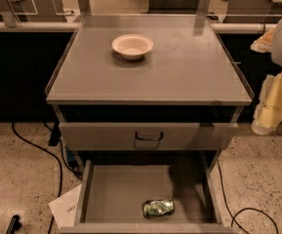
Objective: Pick green can from middle drawer and place on counter
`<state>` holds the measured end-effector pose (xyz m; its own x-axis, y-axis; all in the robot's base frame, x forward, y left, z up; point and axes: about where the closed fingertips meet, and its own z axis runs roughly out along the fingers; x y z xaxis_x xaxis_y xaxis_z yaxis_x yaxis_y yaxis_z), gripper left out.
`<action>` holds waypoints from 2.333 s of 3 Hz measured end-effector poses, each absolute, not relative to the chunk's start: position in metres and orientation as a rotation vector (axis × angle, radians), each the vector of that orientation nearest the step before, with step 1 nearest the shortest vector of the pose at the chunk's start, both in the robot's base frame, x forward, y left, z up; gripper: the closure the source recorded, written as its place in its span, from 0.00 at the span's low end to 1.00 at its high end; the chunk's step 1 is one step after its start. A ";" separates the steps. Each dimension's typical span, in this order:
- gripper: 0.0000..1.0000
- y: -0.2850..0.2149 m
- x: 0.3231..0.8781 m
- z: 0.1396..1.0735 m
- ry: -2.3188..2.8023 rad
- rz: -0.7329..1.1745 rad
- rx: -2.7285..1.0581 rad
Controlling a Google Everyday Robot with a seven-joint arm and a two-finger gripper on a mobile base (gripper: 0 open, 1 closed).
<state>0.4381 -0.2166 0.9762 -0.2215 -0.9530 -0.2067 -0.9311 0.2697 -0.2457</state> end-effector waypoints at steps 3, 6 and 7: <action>0.00 -0.215 0.445 0.918 2.188 0.010 -1.666; 0.00 -0.195 0.495 0.754 2.213 0.240 -1.437; 0.00 -0.195 0.495 0.750 2.216 0.247 -1.436</action>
Offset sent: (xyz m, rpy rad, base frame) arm 0.0073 0.0033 -0.0291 0.0304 -0.0315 0.0391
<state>0.4951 -0.1953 0.7497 -0.3308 -0.8078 -0.4878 -0.8955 0.4318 -0.1079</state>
